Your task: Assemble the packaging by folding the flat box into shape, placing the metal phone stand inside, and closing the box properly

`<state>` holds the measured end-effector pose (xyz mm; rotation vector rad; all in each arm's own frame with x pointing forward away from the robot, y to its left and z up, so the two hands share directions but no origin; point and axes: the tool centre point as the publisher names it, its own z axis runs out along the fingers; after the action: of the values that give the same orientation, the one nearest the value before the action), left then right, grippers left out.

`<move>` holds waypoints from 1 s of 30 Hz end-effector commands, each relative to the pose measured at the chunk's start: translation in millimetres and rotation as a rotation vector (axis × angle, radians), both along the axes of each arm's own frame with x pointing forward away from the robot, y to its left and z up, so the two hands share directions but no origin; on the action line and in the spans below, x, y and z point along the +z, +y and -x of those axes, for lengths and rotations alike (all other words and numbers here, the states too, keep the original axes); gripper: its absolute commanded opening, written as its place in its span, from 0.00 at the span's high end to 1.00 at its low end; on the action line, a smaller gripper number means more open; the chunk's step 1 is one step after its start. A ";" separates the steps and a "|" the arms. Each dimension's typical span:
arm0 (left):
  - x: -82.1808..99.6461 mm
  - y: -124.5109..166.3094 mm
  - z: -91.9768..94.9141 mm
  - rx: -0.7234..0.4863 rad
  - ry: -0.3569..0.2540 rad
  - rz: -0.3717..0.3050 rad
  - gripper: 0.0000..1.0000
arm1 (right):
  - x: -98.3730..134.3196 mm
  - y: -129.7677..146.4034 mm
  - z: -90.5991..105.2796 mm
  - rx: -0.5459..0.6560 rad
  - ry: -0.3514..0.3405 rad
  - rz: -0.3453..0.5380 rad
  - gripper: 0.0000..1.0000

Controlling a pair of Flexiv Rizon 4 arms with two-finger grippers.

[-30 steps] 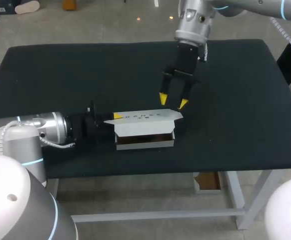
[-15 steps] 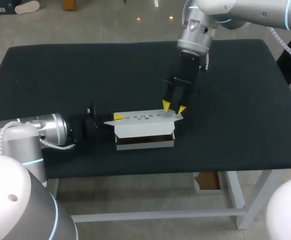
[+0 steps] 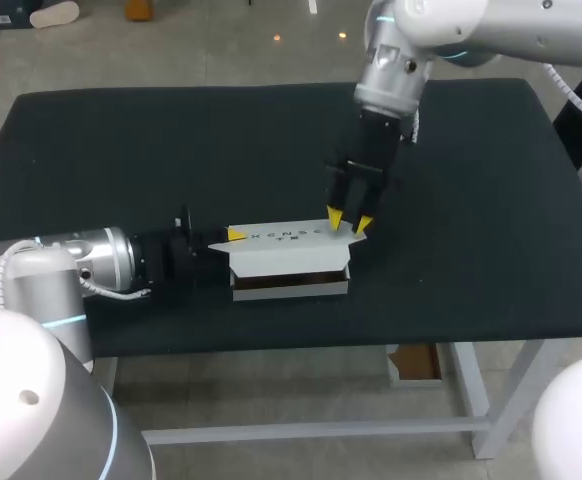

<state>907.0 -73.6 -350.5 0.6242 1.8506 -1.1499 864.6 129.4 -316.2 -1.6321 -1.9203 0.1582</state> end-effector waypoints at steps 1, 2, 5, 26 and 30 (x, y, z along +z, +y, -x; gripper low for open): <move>-4.4 -0.3 0.8 -0.002 0.000 0.006 1.00 | -3.0 0.0 4.1 -0.005 -0.016 0.006 0.60; -4.5 -0.3 0.8 -0.003 0.000 0.007 1.00 | -3.4 -0.2 4.0 -0.006 -0.017 0.006 0.60; -4.7 -0.3 0.7 -0.004 0.001 0.008 1.00 | -4.9 -1.0 3.8 -0.009 -0.022 0.008 0.60; -4.1 3.5 3.7 0.002 -0.013 0.014 0.65 | -10.4 -0.7 4.9 -0.012 -0.057 0.027 0.64; -2.3 5.3 5.7 0.007 -0.017 0.016 0.65 | -12.0 -0.8 5.4 -0.013 -0.060 0.028 0.65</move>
<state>904.5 -69.9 -352.1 0.6213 1.8314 -1.1531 861.2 128.8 -327.3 -1.6824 -1.9584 0.1372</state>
